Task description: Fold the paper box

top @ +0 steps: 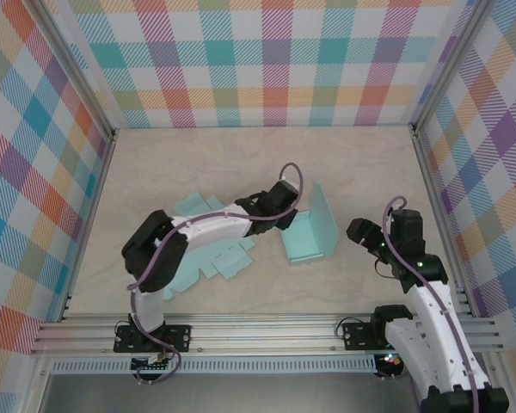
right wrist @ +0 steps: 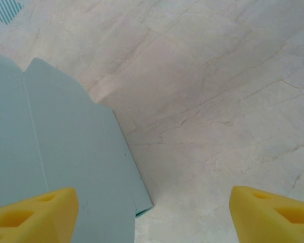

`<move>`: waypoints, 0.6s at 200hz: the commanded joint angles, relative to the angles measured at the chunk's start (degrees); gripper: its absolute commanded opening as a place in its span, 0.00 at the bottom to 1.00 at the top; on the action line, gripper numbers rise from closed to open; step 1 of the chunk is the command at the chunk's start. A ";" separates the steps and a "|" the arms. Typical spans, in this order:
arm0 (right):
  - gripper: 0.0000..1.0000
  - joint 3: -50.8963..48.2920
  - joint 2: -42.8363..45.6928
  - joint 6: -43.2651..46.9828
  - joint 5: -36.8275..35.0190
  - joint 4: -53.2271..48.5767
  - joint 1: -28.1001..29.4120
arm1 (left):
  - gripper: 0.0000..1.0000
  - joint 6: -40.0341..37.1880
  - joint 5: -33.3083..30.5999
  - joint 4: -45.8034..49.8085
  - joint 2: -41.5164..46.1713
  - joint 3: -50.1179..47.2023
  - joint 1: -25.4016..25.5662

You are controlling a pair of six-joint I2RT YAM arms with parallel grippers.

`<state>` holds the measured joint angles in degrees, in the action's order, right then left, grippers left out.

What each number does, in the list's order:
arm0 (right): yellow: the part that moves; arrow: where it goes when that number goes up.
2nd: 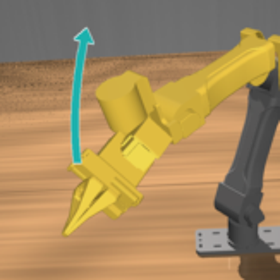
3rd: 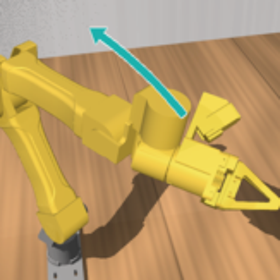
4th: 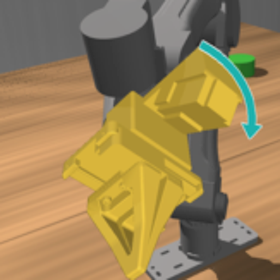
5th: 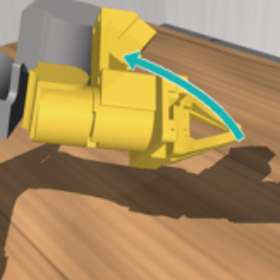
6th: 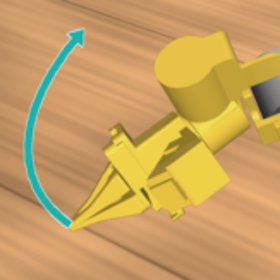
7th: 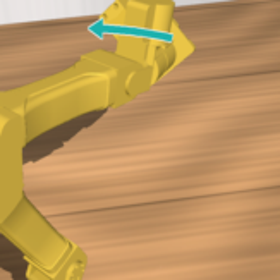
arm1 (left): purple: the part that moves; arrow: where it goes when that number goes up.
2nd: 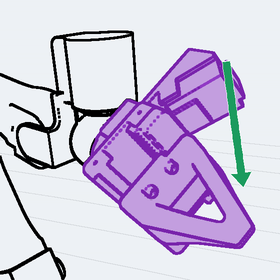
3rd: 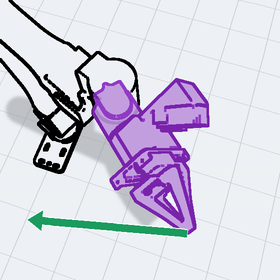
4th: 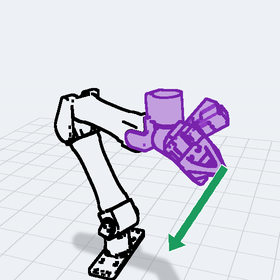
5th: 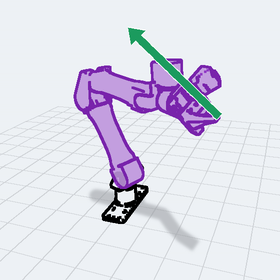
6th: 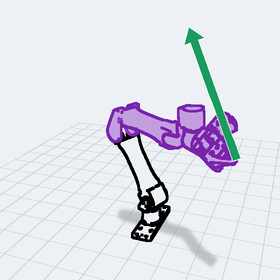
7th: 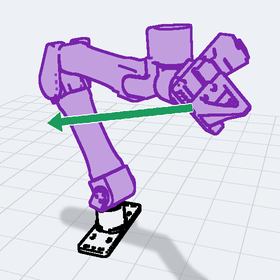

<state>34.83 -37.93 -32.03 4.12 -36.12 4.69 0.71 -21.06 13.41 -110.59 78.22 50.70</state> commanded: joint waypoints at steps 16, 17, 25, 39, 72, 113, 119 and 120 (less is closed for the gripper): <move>0.84 2.24 2.69 0.28 3.12 -6.17 0.14 | 0.70 -10.07 -0.10 6.96 -8.01 8.16 0.24; 0.84 2.20 2.64 0.25 3.19 -6.12 0.19 | 0.70 -10.14 -0.20 7.06 -8.13 8.39 0.21; 0.84 2.28 2.56 0.26 3.84 -5.90 0.15 | 0.70 -10.13 -0.55 8.05 -9.82 10.02 0.26; 0.85 2.27 2.21 0.22 4.53 -5.48 0.13 | 0.68 -9.88 -0.99 9.20 -11.90 12.01 0.19; 0.84 1.93 1.81 0.39 4.58 -4.56 0.15 | 0.54 -5.85 -5.74 9.37 -13.49 12.57 0.20; 0.81 1.44 -0.50 0.39 6.97 -1.81 0.15 | 0.33 5.07 -14.46 11.01 -12.23 10.77 0.19; 0.81 1.33 -0.95 0.48 7.35 -1.41 0.14 | 0.32 7.29 -15.52 11.75 -11.86 10.41 0.21; 0.81 1.35 -1.02 0.48 7.42 -1.36 0.14 | 0.32 7.73 -15.69 11.87 -11.77 10.31 0.20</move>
<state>35.38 -37.80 -32.10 8.97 -39.55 4.69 -0.78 -29.34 21.85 -123.52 89.14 50.85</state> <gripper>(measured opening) 0.816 0.334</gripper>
